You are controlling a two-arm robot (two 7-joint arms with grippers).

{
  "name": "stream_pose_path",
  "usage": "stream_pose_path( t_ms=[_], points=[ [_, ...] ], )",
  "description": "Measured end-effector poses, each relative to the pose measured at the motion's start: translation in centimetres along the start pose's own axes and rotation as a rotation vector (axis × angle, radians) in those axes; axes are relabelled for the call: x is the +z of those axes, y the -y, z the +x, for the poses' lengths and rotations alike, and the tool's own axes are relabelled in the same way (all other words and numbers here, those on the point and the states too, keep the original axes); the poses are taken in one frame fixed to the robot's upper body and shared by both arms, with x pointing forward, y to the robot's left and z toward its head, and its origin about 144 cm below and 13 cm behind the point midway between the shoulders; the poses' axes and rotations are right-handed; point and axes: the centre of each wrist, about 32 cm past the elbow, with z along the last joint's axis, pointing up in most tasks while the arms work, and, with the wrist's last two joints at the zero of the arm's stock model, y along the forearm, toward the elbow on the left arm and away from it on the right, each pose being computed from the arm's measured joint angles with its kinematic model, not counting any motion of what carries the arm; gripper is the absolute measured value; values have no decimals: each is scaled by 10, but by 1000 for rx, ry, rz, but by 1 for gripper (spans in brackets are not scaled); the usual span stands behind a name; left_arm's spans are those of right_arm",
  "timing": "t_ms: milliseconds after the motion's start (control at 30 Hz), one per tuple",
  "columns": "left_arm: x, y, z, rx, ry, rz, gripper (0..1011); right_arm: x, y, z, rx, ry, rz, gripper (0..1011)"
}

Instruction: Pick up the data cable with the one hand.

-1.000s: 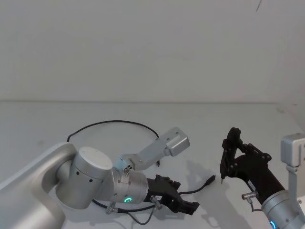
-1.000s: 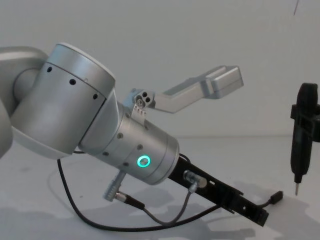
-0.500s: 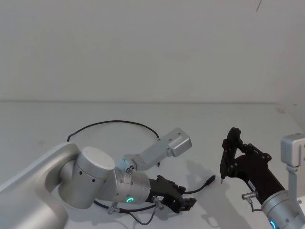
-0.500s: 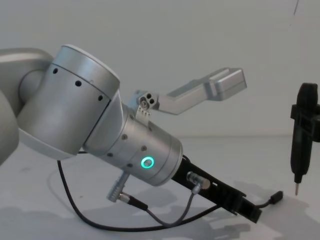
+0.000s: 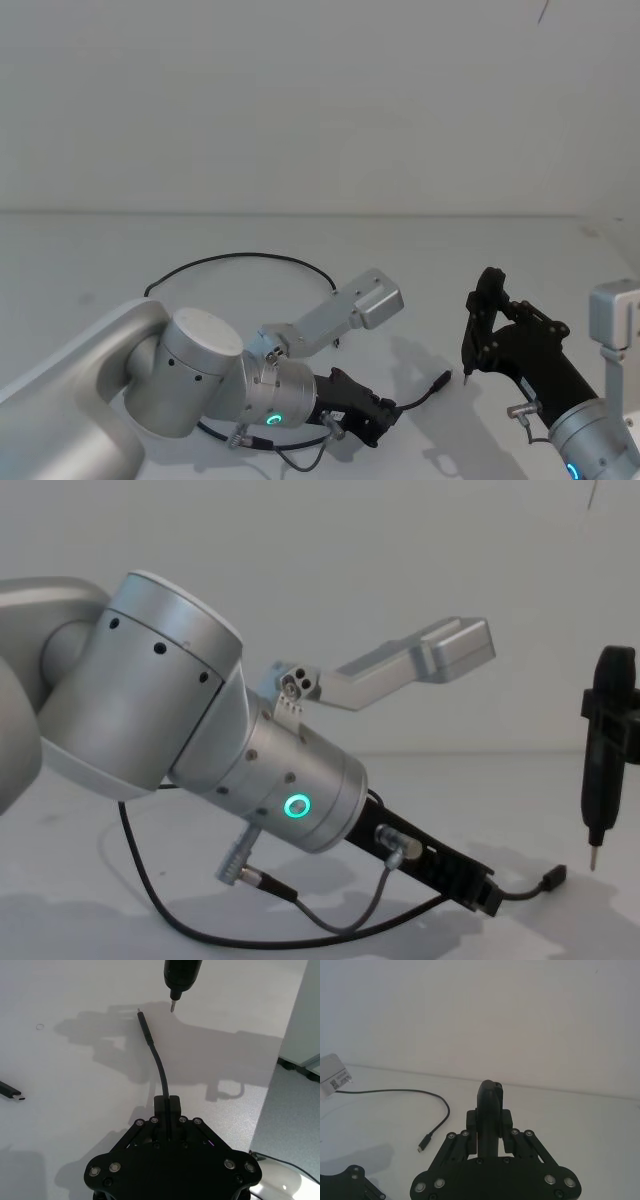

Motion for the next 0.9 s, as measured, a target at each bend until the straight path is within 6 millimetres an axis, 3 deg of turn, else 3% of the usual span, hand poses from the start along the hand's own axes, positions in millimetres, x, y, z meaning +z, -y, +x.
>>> stream_pose_path(
  t_ms=[300,567,900],
  points=[
    [0,0,0,0,1,0,40,2,0,0,1,-2,9,279],
    [0,-3,0,10,28,-17,40,15,-4,0,20,-17,67,279],
    [-3,-21,2,42,80,-81,40,34,-12,3,44,-22,147,279]
  ],
)
